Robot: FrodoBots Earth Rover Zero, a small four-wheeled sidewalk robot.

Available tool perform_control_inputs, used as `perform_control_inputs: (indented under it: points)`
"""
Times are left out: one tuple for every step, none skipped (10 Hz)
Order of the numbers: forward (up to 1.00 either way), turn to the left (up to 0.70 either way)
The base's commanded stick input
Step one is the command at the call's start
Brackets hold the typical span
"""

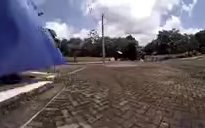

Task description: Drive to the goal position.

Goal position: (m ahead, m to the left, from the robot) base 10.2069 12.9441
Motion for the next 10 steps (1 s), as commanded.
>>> perform_control_inputs:
  points:
    - [0.85,0.0]
    - [0.85,0.0]
    - [0.85,0.0]
    - [0.85,0.0]
    - [0.85,0.23]
    - [0.85,0.02]
    - [0.85,0.0]
    - [0.85,0.0]
    - [0.85,0.0]
    - [0.85,0.0]
